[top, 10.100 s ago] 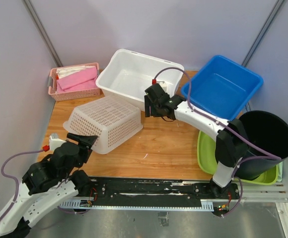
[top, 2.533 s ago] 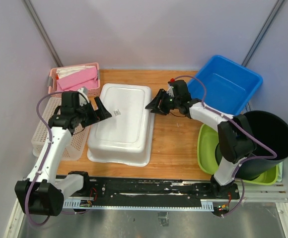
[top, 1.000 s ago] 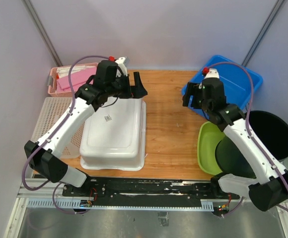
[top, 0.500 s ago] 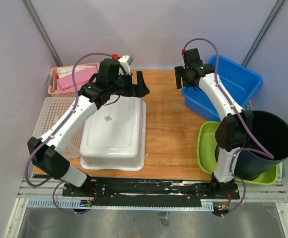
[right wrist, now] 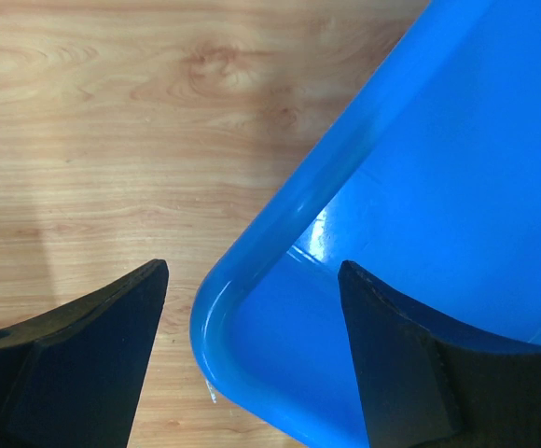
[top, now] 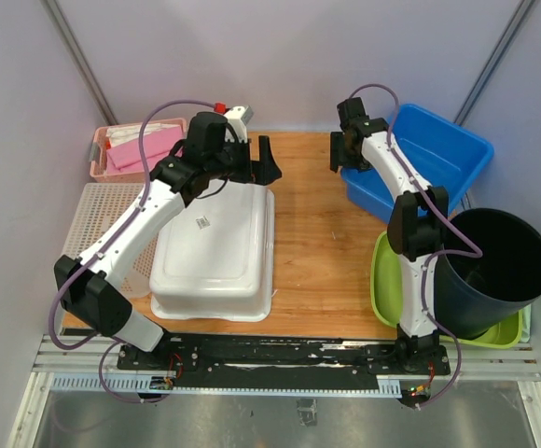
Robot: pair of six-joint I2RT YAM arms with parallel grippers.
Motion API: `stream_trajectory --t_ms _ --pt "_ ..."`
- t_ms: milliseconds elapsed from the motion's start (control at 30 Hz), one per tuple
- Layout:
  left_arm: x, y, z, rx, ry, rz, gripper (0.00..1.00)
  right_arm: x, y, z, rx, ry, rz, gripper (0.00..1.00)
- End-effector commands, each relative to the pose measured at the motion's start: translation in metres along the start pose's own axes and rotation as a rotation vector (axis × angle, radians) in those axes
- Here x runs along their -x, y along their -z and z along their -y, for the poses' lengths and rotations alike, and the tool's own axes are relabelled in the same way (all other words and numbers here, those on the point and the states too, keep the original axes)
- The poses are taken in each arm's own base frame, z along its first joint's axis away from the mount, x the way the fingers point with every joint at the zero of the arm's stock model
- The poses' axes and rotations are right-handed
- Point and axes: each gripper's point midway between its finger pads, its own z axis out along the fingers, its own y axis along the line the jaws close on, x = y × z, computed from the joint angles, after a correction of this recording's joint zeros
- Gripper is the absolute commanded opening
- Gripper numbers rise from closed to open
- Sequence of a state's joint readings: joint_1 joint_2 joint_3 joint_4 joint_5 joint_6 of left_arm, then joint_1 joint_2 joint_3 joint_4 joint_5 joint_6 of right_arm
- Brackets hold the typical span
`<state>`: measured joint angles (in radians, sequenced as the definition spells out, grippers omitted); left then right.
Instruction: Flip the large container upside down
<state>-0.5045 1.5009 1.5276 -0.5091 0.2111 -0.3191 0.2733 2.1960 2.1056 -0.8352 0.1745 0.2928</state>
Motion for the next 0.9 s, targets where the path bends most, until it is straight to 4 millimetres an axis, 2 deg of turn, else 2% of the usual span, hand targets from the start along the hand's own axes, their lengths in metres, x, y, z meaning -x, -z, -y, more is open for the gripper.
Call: stream_trajectory --t_ms 0,167,300,500,767,867 --pt "-0.003 -0.008 0.0 -0.021 -0.019 0.0 0.99 -0.009 -0.002 -0.01 0.061 -0.066 -0.039 0.61" --pt "-0.003 -0.006 -0.001 -0.016 -0.025 0.007 0.99 0.01 0.027 -0.031 0.203 -0.113 0.025 0.23" --pt "-0.001 -0.002 -0.001 -0.009 -0.031 0.017 0.99 0.035 0.072 -0.045 0.325 -0.171 0.123 0.01" --pt "0.007 0.01 -0.005 0.031 -0.055 0.049 0.99 0.062 0.162 -0.06 0.53 -0.229 0.268 0.01" --pt "0.031 0.035 -0.012 0.115 -0.068 0.125 0.99 0.067 0.261 -0.079 0.836 -0.261 0.436 0.01" --pt "0.044 0.05 -0.014 0.143 -0.068 0.171 0.99 0.07 0.29 -0.085 0.957 -0.284 0.508 0.01"
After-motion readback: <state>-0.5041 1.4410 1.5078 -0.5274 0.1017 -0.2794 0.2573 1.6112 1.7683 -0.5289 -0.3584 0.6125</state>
